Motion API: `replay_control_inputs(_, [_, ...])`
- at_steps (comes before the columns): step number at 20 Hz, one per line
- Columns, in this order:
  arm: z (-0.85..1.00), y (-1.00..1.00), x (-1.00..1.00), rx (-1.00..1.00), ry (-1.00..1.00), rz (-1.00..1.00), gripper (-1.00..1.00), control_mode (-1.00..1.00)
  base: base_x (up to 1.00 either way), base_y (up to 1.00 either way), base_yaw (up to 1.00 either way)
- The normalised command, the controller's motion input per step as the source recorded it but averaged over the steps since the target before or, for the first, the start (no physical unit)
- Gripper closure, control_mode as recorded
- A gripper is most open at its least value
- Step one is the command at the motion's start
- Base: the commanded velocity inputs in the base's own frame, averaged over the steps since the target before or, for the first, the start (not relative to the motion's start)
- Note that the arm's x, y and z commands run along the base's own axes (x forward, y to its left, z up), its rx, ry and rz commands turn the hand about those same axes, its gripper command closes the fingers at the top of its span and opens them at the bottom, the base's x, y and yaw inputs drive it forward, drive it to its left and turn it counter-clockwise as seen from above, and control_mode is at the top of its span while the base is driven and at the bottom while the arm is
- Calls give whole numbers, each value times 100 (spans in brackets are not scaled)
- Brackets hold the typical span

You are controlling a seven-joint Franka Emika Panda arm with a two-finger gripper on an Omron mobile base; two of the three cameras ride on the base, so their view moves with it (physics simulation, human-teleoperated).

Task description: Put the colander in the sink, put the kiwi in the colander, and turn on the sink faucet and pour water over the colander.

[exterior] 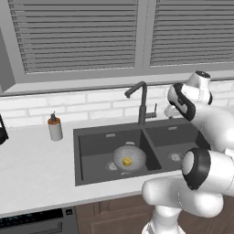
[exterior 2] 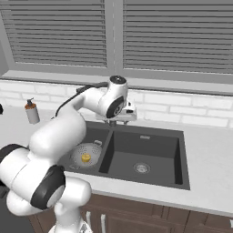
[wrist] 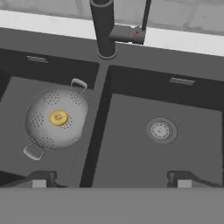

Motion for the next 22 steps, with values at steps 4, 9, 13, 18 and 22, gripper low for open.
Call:
replay_control_inputs(4, [-61,-16,61,8,-24,8,-100,-100,0,0,0])
replay_control_inputs(9, [-35,-36,44,12,-38,2,-100,-100,0,0,0])
replay_control_inputs(13, [-1,-27,2,13,-47,0,-100,-100,0,0,0])
replay_control_inputs(18, [0,-20,6,14,-39,0,-100,-100,0,0,0])
replay_control_inputs(22, [0,-4,34,13,-24,0,-100,-100,0,0,0])
